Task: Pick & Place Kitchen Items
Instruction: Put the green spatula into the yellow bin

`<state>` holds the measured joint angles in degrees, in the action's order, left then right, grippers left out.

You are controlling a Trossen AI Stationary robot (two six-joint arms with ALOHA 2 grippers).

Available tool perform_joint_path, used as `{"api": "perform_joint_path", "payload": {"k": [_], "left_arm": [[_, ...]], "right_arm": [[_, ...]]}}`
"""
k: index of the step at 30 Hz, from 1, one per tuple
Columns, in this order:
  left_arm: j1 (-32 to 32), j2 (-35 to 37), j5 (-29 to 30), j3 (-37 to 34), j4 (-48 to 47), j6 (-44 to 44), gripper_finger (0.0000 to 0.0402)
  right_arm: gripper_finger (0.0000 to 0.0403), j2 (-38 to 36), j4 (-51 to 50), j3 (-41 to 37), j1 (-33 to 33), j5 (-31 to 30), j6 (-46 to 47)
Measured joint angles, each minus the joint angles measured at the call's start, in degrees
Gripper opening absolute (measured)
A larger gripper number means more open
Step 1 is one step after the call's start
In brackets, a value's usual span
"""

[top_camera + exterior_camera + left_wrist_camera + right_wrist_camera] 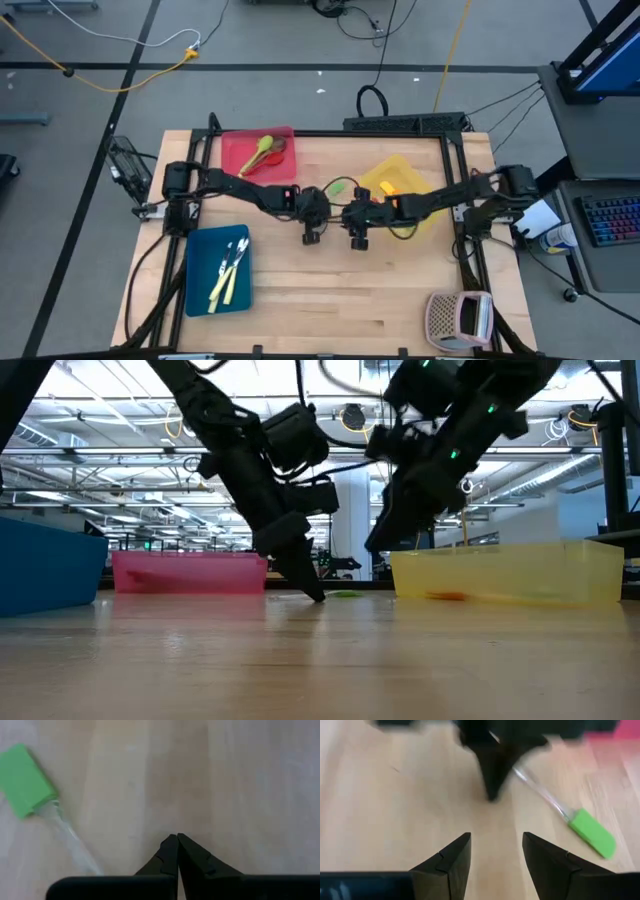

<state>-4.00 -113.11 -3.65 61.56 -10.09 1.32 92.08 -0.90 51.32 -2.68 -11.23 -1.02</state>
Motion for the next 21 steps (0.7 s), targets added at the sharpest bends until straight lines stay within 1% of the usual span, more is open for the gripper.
{"api": "perform_joint_path", "payload": {"k": [4, 8, 10, 13, 14, 17, 21], "left_arm": [[3.2, 1.7, 4.4, -0.1, -1.5, -2.2, 0.0004], [6.6, 5.7, 8.0, -0.5, -4.5, -2.2, 0.001], [7.8, 8.4, 9.6, -0.7, -6.1, -2.2, 0.0006], [8.5, 12.7, 11.0, -0.4, -8.8, -4.3, 0.0003], [8.6, 13.7, 11.6, -0.4, -10.1, -5.1, 0.0005], [9.7, 16.5, 14.1, -0.5, -15.4, -6.7, 0.0012], [11.1, 20.4, 22.1, -0.4, -23.6, -12.4, 0.0005]], "right_arm": [[0.0171, 3.6, -3.7, 3.7, 3.6, -0.3, -2.1], [0.0174, 5.6, -10.2, 9.7, 8.5, 2.0, -4.7], [0.018, 6.9, -10.8, 12.3, 10.9, 4.7, -6.0], [0.0195, 7.9, -9.8, 14.5, 13.7, 11.8, -8.0], [0.0203, 8.5, -8.7, 15.1, 14.3, 13.0, -9.0], [0.0227, 9.3, -9.0, 15.1, 15.1, 12.0, -12.6], [0.0255, 9.5, -8.5, 13.9, 15.8, 9.6, -17.4]]}}
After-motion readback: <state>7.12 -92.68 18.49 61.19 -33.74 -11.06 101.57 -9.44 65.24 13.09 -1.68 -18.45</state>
